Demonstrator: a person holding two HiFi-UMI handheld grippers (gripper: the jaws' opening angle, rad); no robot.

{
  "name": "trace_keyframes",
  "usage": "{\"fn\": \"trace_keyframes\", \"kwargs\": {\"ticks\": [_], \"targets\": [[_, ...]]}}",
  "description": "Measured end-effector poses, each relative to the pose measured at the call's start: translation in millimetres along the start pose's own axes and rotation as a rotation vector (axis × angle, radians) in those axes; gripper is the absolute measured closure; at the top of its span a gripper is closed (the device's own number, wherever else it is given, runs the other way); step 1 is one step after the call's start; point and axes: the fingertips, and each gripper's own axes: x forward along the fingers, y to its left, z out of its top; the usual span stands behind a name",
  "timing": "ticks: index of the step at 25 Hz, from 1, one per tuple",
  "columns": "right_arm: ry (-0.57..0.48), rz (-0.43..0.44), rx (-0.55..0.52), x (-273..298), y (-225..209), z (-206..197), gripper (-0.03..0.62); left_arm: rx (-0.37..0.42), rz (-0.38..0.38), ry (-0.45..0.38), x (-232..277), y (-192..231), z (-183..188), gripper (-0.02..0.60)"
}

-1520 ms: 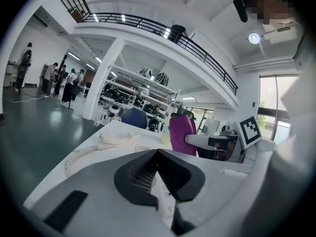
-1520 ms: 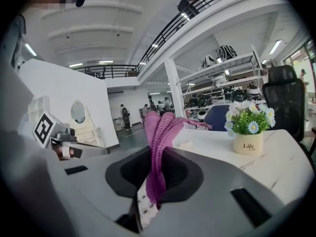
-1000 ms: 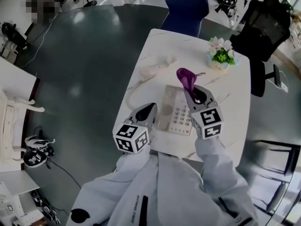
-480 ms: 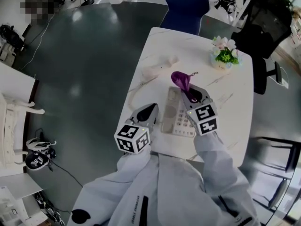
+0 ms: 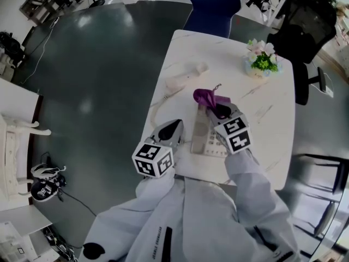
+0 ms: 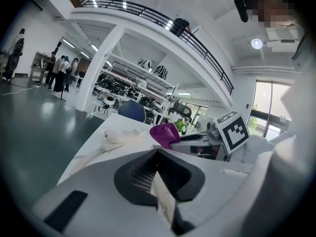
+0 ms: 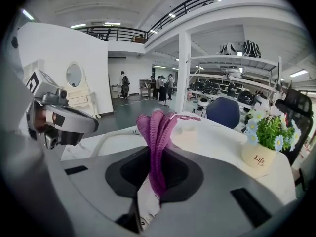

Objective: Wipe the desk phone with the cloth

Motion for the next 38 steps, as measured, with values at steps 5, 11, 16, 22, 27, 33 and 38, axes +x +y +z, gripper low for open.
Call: {"fn": "trace_keyframes", "kwargs": {"ticks": [5,11,16,22,27,33,38], "targets": [[0.032,-0.005,0.017,2,5,-6,0.554,0.0,-0.013,0.005,-3,3,-2,0.583],[0.038,-0.01,0.033,2,9,-10,0.554,0.007,-0.034,0.012,-6,3,-3,0.584],[0.037,-0.011,0.039,0,15,-13,0.554,0.014,-0.049,0.019,-9,0,-5,0.584],[0.057,-0.006,0.044,-6,23,-21,0.554,0.021,-0.057,0.02,-14,-5,-8,0.583],[0.089,0.002,0.047,-9,32,-29,0.554,0.022,-0.05,0.015,-21,-5,-10,0.584],[0.087,0.012,0.039,-12,39,-33,0.554,0.028,-0.028,0.014,-32,-7,-15,0.583],[0.108,0.036,0.034,-15,47,-39,0.554,0.029,-0.012,0.011,-38,-11,-19,0.583]]}}
